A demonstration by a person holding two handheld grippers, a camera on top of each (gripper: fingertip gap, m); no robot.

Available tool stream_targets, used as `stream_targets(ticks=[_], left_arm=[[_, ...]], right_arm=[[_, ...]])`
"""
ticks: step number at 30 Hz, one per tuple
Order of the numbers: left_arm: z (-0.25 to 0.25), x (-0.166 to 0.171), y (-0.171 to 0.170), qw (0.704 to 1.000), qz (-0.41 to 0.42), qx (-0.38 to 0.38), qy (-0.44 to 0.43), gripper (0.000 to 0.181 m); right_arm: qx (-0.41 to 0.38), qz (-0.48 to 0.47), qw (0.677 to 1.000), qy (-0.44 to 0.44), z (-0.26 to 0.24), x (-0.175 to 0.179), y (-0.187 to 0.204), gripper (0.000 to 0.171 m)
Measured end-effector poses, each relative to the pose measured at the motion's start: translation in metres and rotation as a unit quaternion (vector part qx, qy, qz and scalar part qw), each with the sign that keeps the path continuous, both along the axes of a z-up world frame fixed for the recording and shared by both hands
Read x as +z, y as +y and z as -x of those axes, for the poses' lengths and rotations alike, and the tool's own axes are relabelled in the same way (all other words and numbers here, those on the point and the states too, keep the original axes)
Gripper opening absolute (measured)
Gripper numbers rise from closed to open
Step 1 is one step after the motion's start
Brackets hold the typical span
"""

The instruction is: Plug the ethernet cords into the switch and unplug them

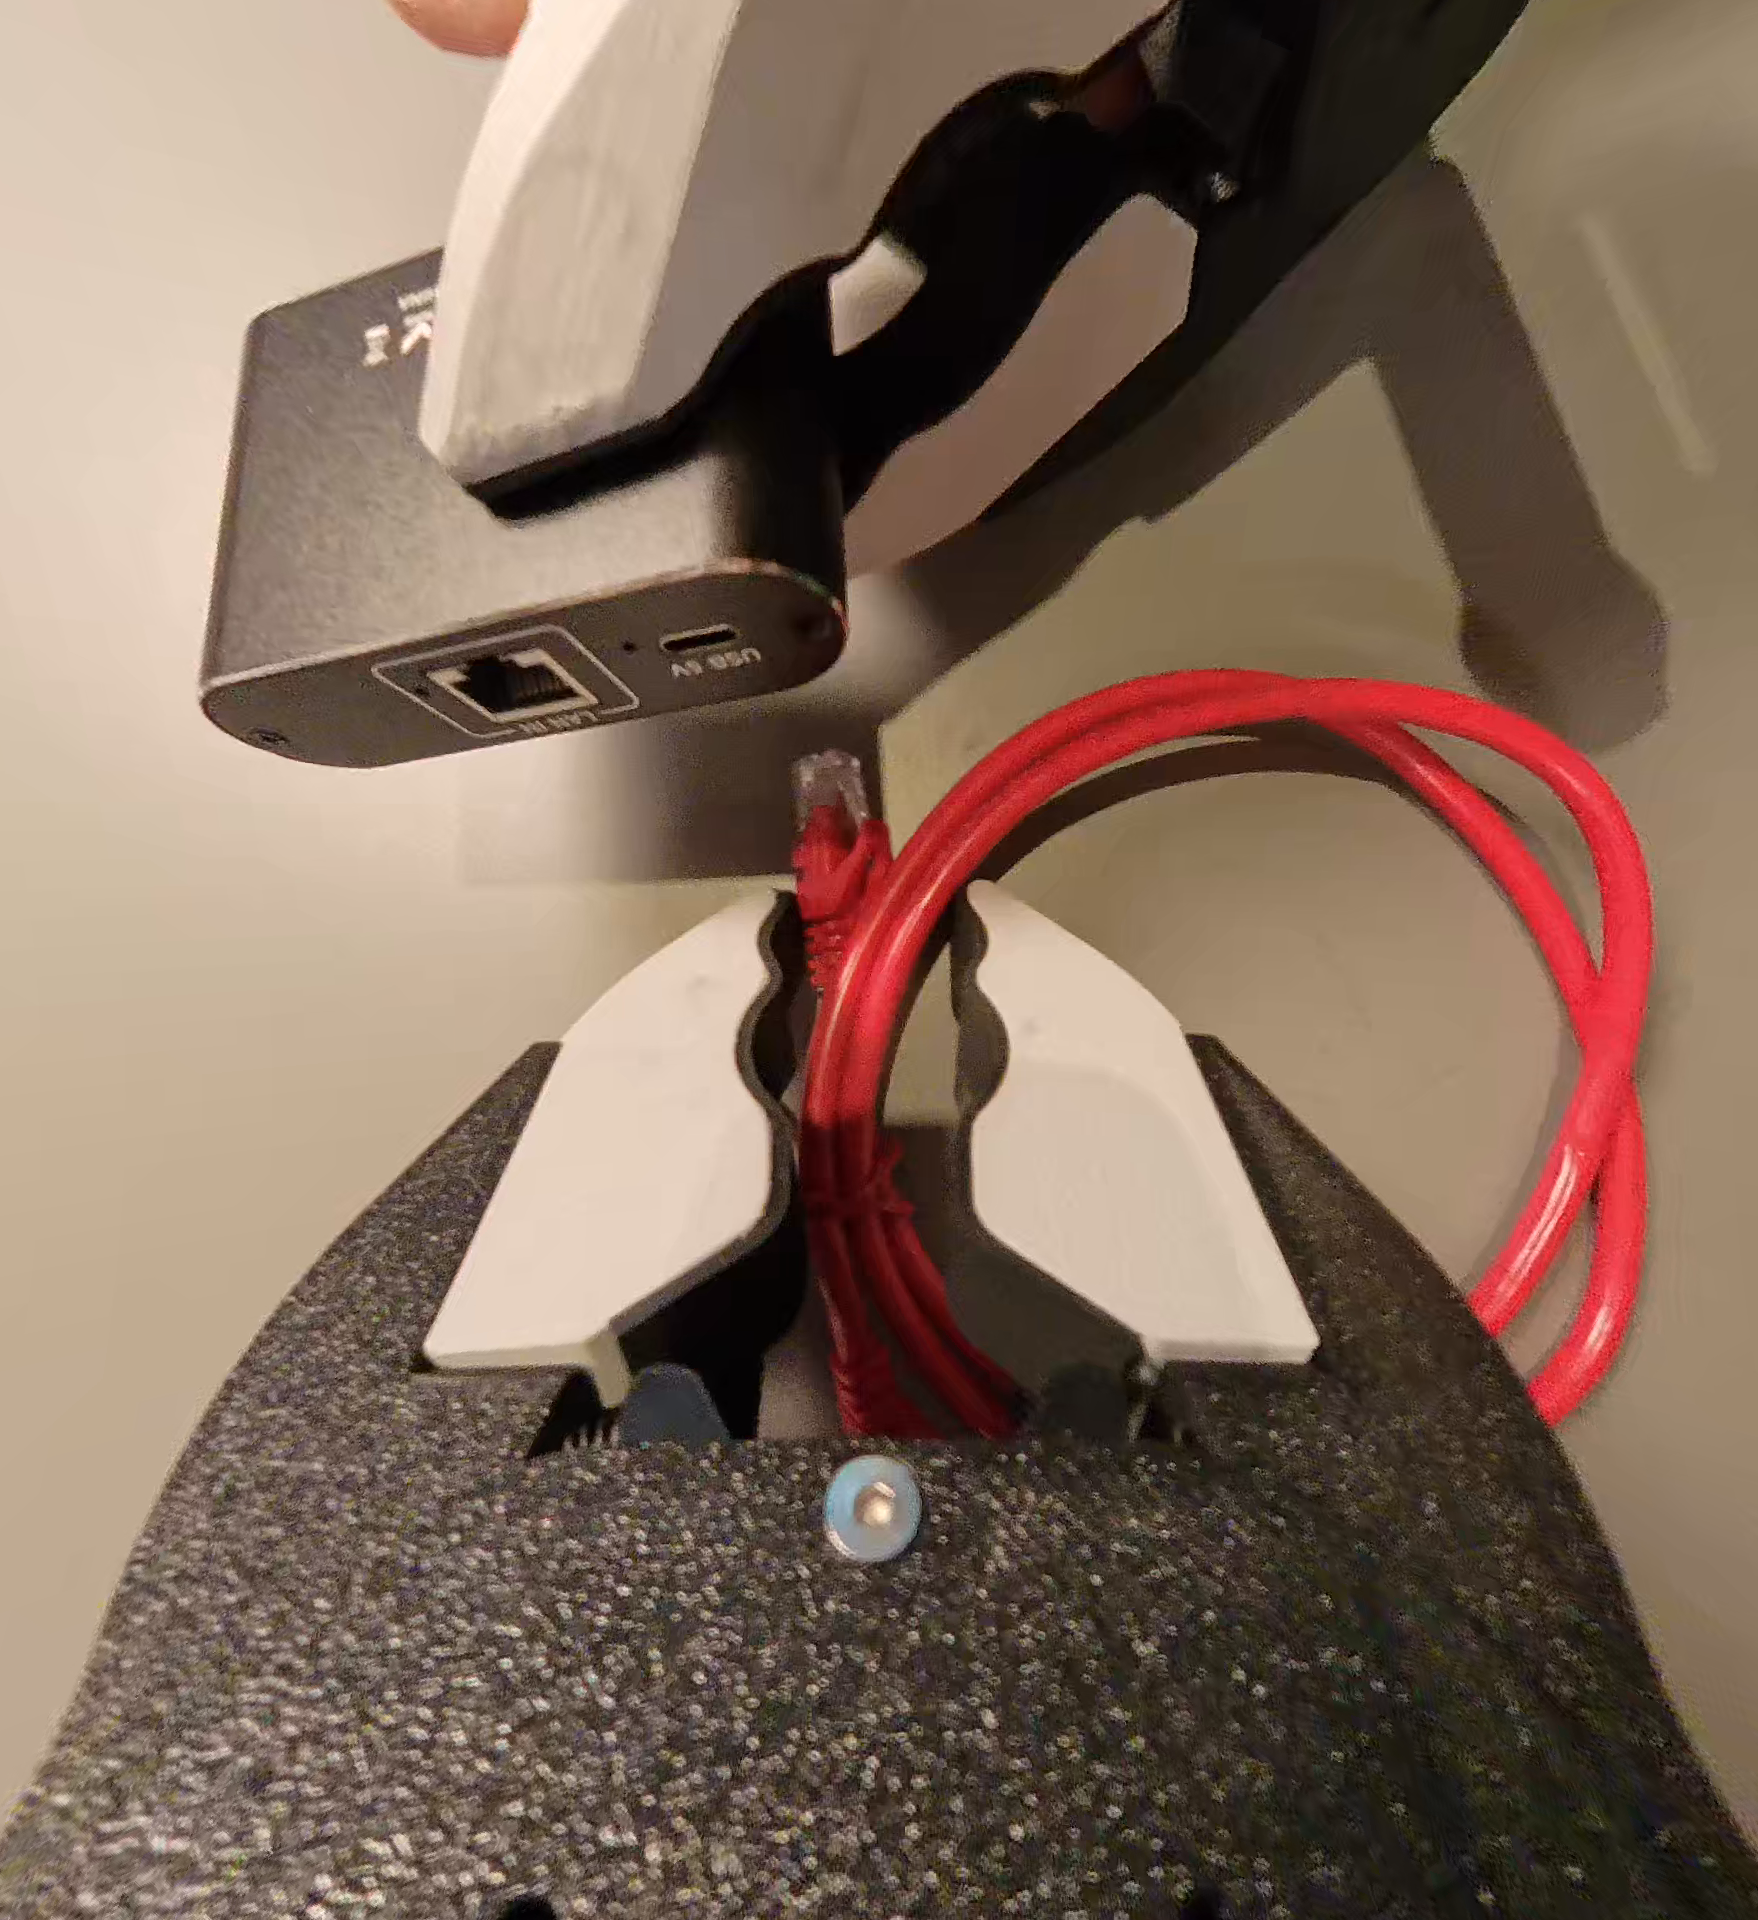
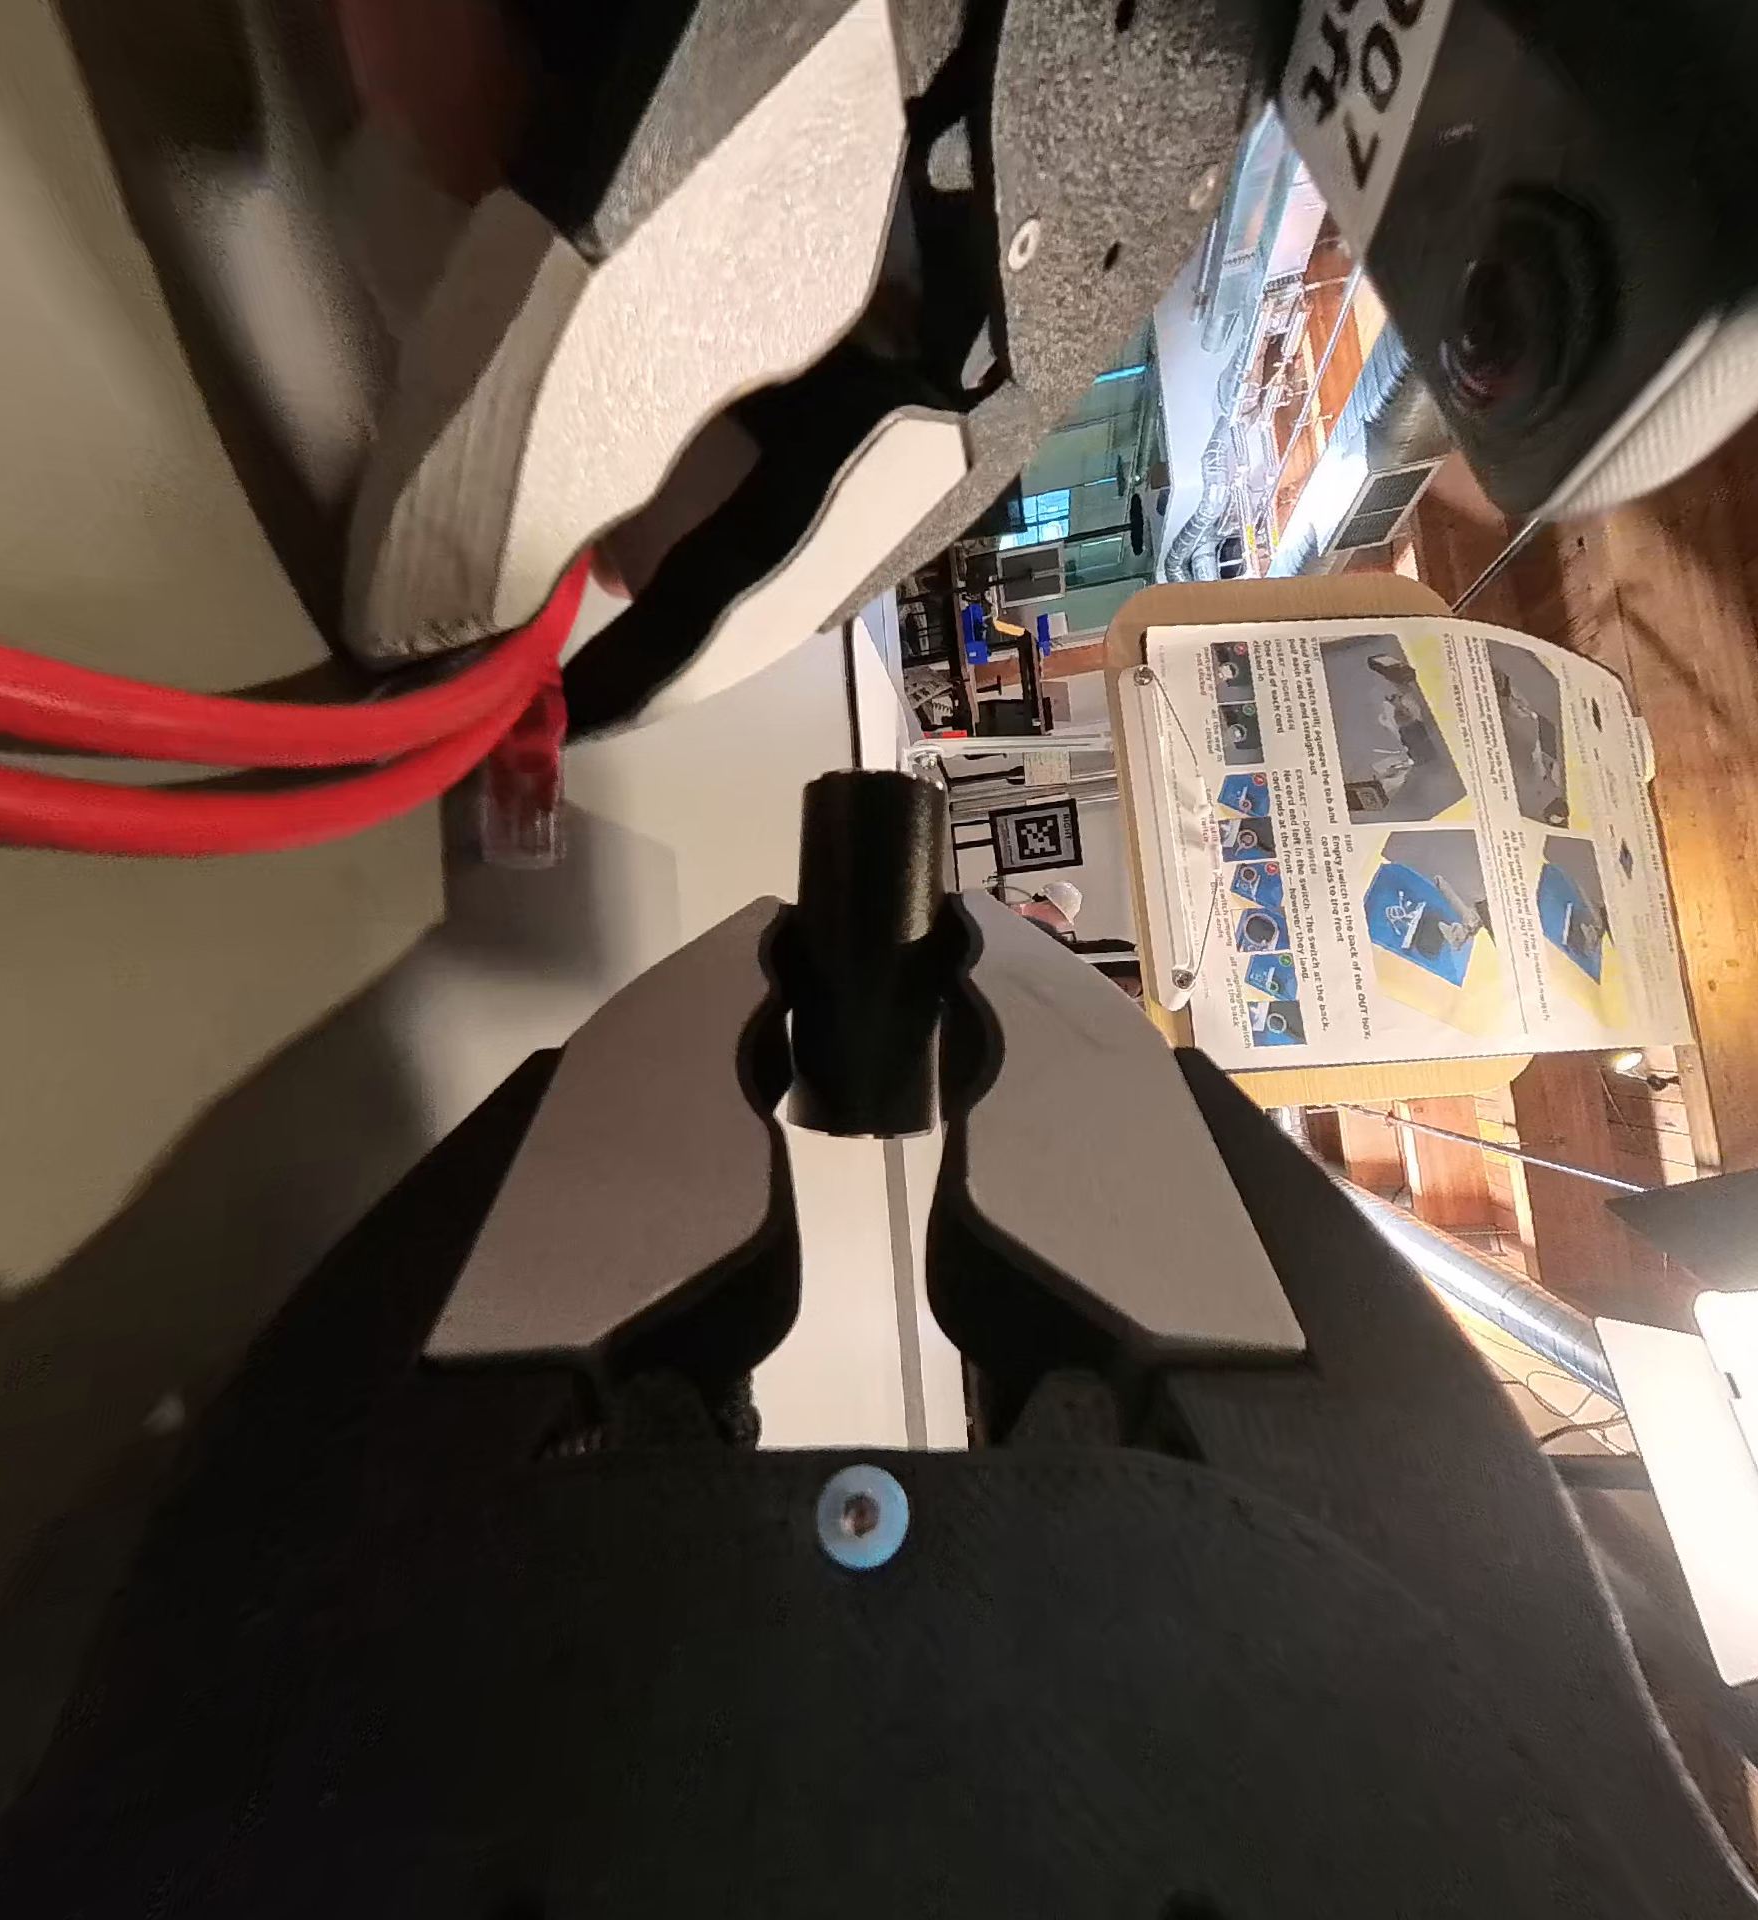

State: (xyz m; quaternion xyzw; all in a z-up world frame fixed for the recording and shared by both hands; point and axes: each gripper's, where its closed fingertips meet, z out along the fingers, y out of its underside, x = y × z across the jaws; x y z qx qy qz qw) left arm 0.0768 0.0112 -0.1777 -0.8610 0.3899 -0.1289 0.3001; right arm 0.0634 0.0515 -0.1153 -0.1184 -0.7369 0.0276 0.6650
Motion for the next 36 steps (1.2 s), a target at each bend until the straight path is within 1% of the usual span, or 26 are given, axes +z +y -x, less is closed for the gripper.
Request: stream_targets(ticks=[1, 7, 9, 13, 15, 19, 22, 26, 30, 36], left_arm=[[-0.001, 0.000, 0.001, 1.000, -0.010, -0.003, -0.006, 0.024], [0.006, 0.001, 0.001, 0.999, -0.033, 0.006, -0.003, 0.020], [0.009, 0.004, 0.001, 0.999, -0.038, 0.014, -0.023, 0.020], [0.011, 0.029, -0.002, 0.990, -0.072, 0.023, -0.123, 0.019], [0.012, 0.041, -0.007, 0.981, -0.075, 0.026, -0.176, 0.019], [0.014, 0.058, -0.012, 0.958, -0.052, 0.040, -0.278, 0.019], [0.011, 0.059, -0.017, 0.944, 0.000, 0.039, -0.329, 0.019], [0.005, 0.061, -0.023, 0.934, 0.028, 0.022, -0.357, 0.019], [0.003, 0.060, -0.026, 0.932, 0.040, 0.016, -0.360, 0.019], [-0.002, 0.057, -0.031, 0.933, 0.054, 0.003, -0.356, 0.019]], right_arm=[[0.000, -0.001, 1.000, 0.001, 0.000, 0.000, 0.000, 0.025], [0.003, -0.002, 1.000, 0.009, -0.002, 0.004, 0.000, 0.025], [0.007, -0.004, 1.000, 0.014, -0.003, 0.005, -0.002, 0.025], [0.022, -0.012, 0.999, 0.024, -0.006, 0.008, -0.008, 0.025], [0.026, -0.017, 0.999, 0.032, -0.007, 0.011, -0.009, 0.025], [0.038, -0.054, 0.997, 0.045, -0.009, 0.013, -0.016, 0.025], [0.051, -0.093, 0.993, 0.049, -0.010, 0.012, -0.025, 0.025], [0.062, -0.136, 0.987, 0.060, -0.011, 0.013, -0.036, 0.025], [0.068, -0.171, 0.980, 0.077, -0.014, 0.017, -0.043, 0.025], [0.082, -0.214, 0.971, 0.073, -0.019, 0.013, -0.046, 0.025]])
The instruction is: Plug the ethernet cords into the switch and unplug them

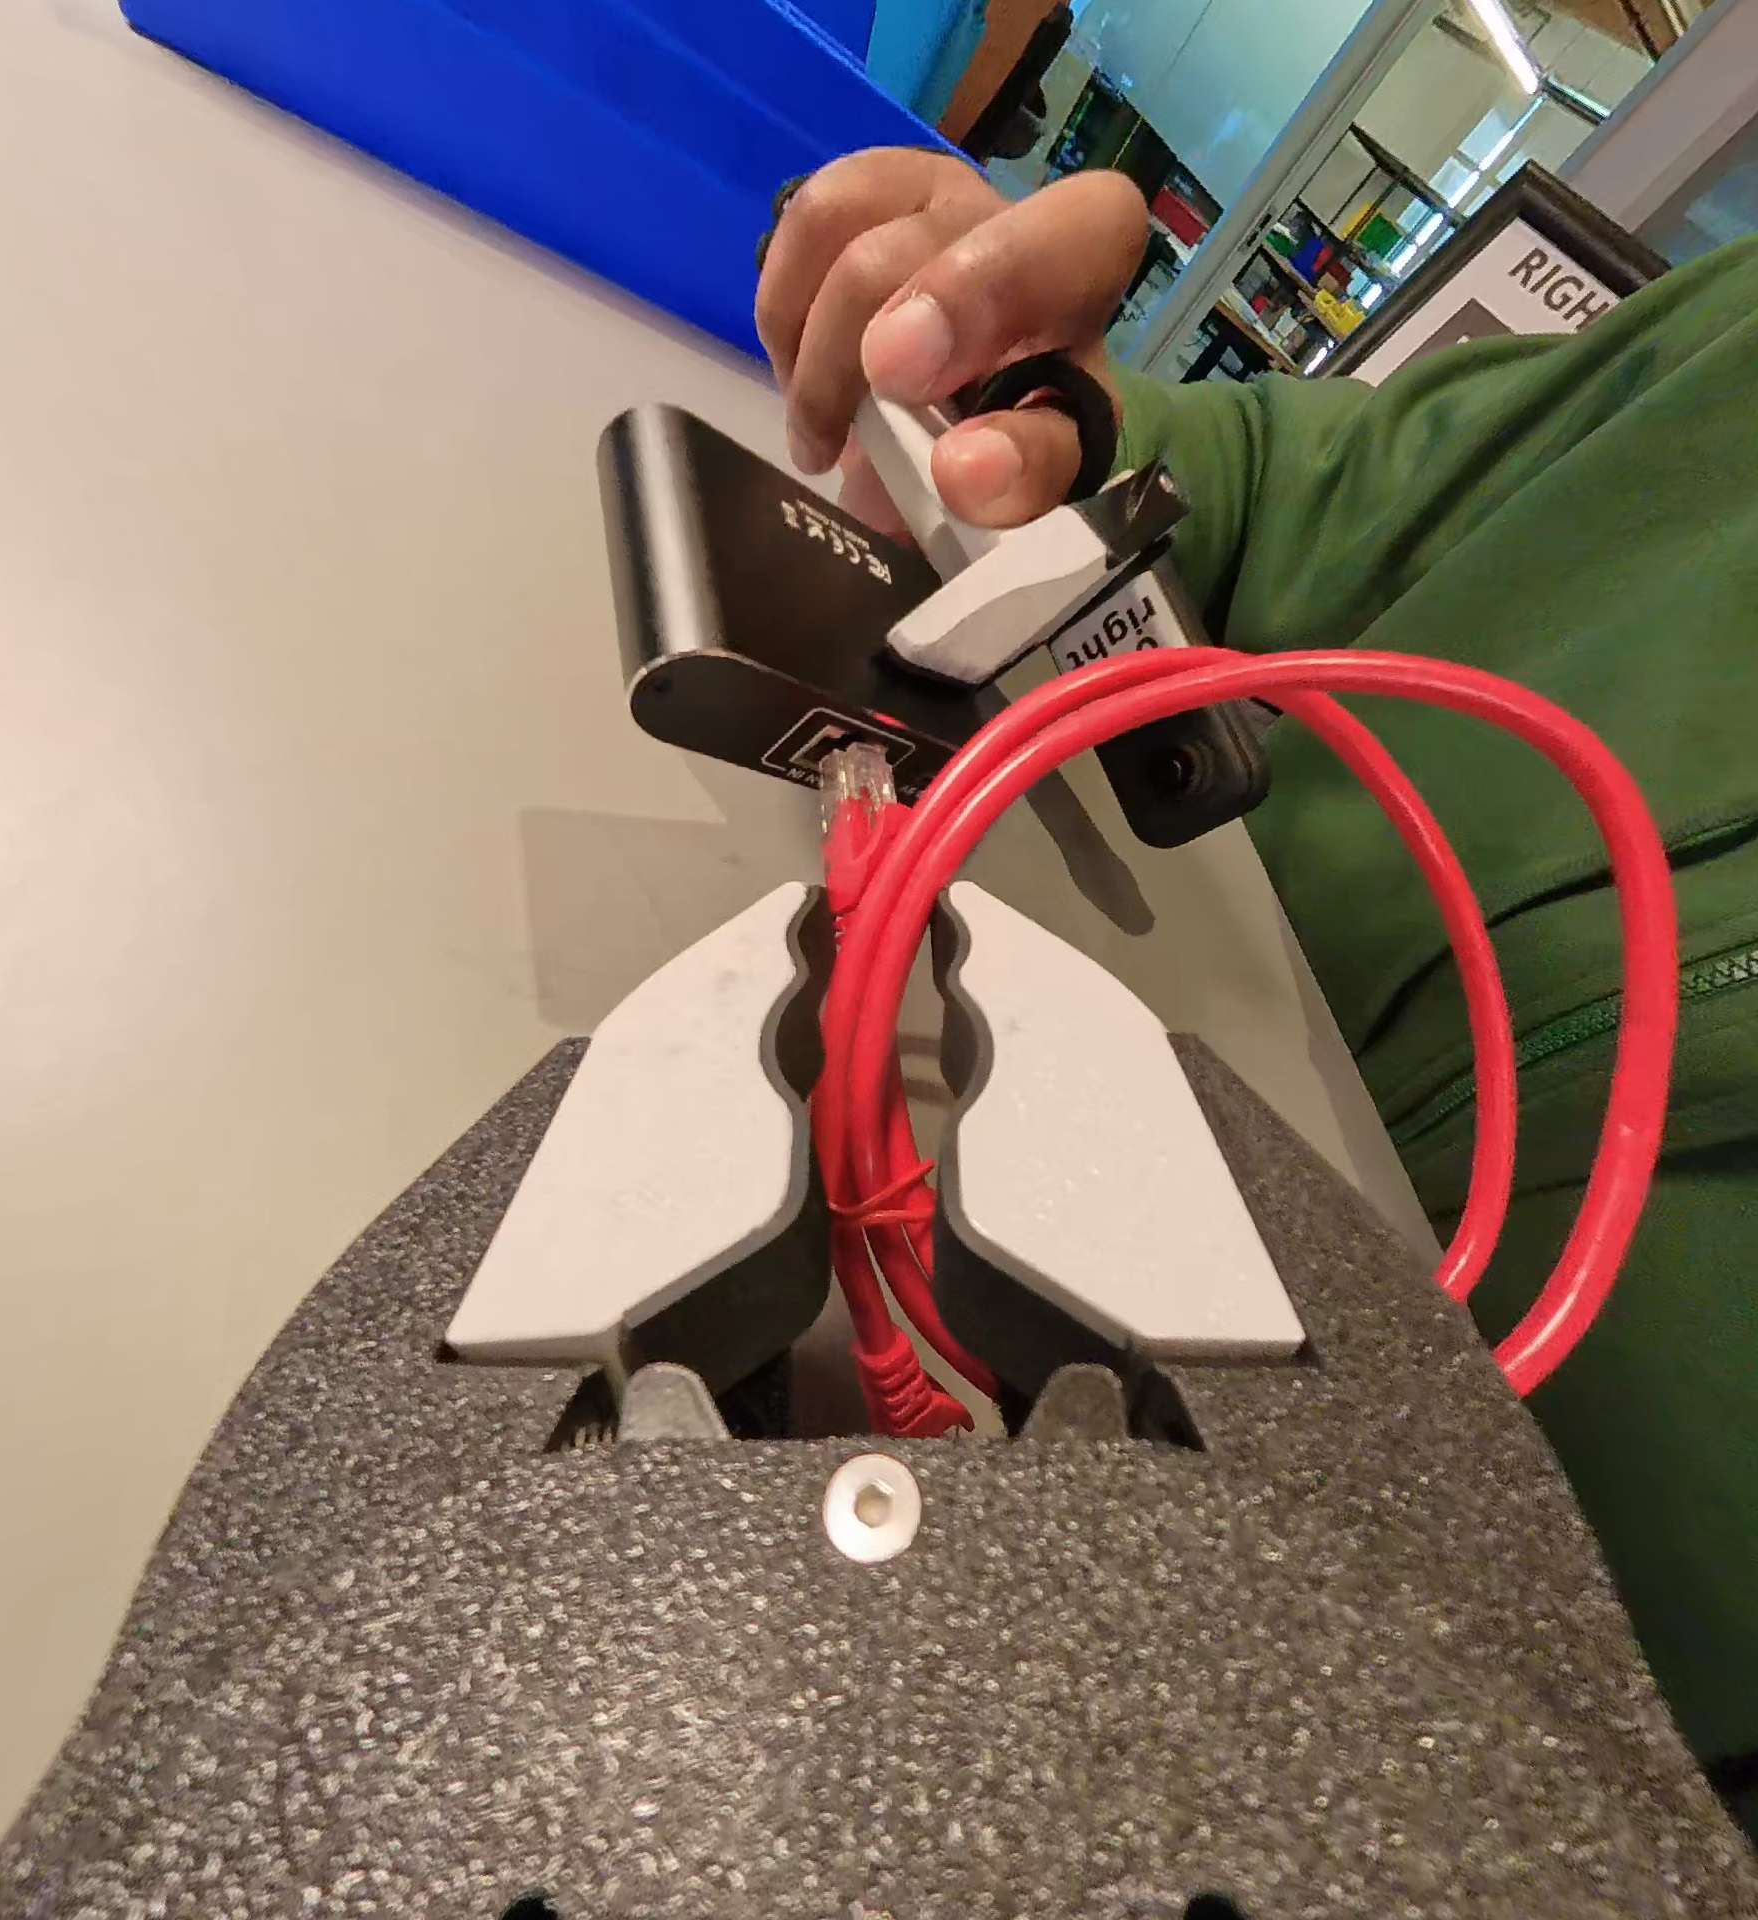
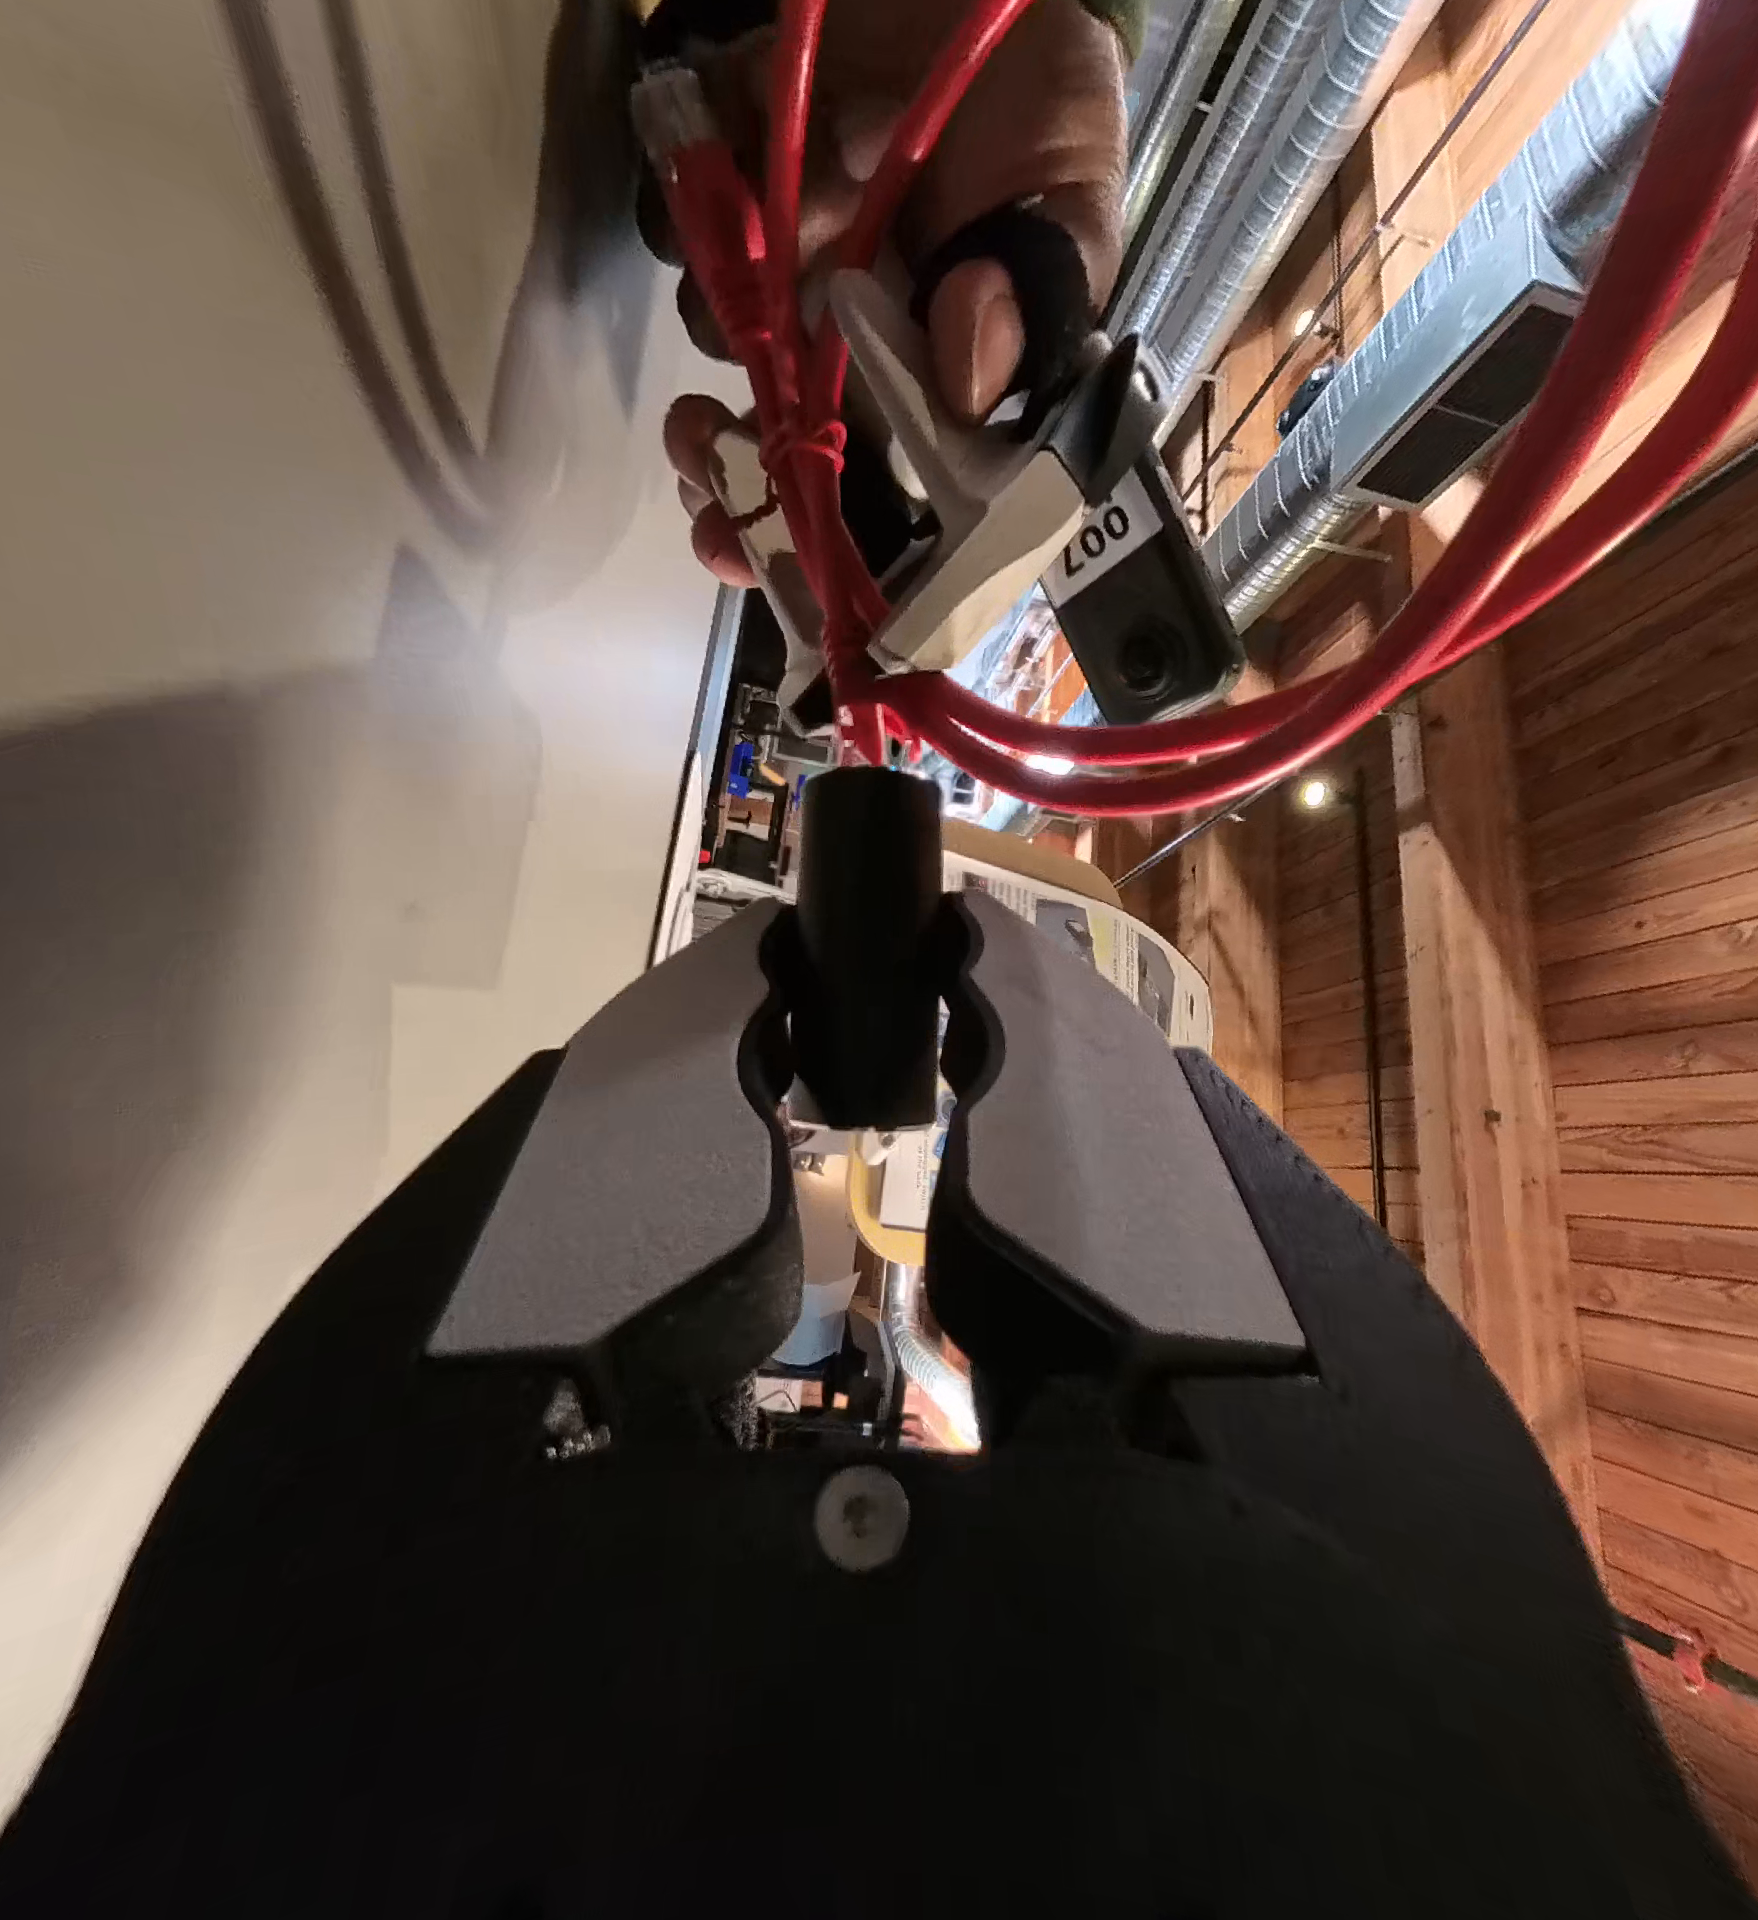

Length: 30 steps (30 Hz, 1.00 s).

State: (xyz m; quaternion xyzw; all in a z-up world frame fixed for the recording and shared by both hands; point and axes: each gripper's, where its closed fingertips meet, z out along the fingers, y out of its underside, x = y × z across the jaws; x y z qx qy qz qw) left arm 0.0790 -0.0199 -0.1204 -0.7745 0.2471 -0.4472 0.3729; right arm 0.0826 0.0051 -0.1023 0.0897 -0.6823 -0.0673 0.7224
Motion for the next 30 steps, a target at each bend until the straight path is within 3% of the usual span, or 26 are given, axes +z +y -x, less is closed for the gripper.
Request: stream_targets(ticks=[30], left_arm=[[-0.011, -0.007, -0.006, 0.999, -0.009, -0.015, 0.040, 0.016]], right_arm=[[0.050, 0.023, 0.997, -0.056, -0.012, -0.011, -0.021, 0.025]])
